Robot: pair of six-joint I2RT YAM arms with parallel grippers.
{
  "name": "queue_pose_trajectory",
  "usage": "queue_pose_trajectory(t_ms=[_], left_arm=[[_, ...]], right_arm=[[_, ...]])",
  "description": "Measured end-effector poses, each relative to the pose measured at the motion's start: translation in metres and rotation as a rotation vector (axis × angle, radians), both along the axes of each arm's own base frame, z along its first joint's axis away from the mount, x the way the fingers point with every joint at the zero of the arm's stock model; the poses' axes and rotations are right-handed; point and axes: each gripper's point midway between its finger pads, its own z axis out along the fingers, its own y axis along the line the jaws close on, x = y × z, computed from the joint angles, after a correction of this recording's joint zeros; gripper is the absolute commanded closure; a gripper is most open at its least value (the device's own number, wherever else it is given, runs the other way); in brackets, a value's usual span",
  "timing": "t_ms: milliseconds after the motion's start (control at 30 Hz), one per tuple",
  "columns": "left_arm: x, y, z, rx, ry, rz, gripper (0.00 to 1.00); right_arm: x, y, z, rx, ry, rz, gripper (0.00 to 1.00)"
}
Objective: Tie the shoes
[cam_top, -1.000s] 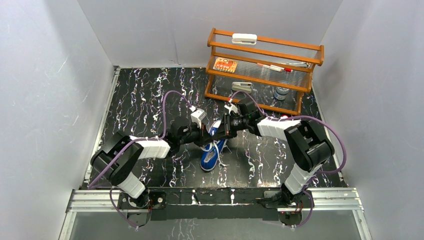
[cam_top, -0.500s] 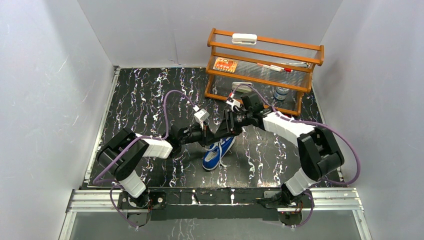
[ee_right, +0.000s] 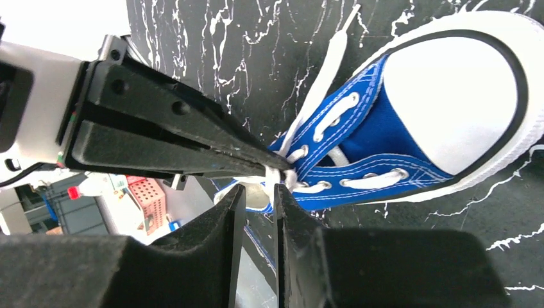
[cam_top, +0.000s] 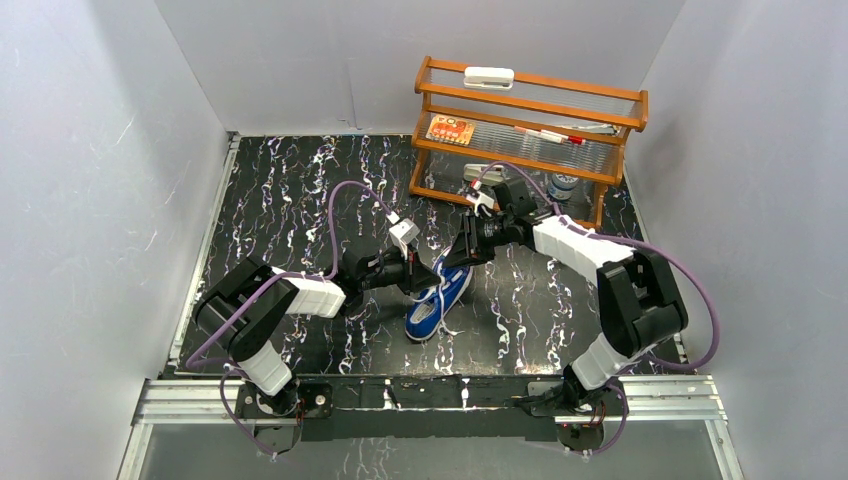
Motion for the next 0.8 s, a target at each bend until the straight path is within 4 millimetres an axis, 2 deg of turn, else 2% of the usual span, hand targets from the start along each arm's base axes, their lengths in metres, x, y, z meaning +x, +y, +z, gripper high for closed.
queue_pose_trajectory(t_ms=[167,367,533,800], left_arm=[[0.0,0.0,0.0,0.0,0.0,0.0,1.0],[0.0,0.0,0.0,0.0,0.001,0.0,1.0],[0.0,0.001,0.0,0.001,0.002,0.001,1.0],[-0.001,0.001,0.0,-0.002,0.007,-0.004,1.0]], right_arm=[[0.0,0.001,-0.018,0.012,0.057,0.006,0.76],[-0.008,-0.001,-0.032,0.012,0.109,0.003,0.78],[-0.01,-0.002,-0.036,0.014,0.114,0.002,0.76],[-0.014,0.003,-0.031,0.067,0.106,0.035,0.73]])
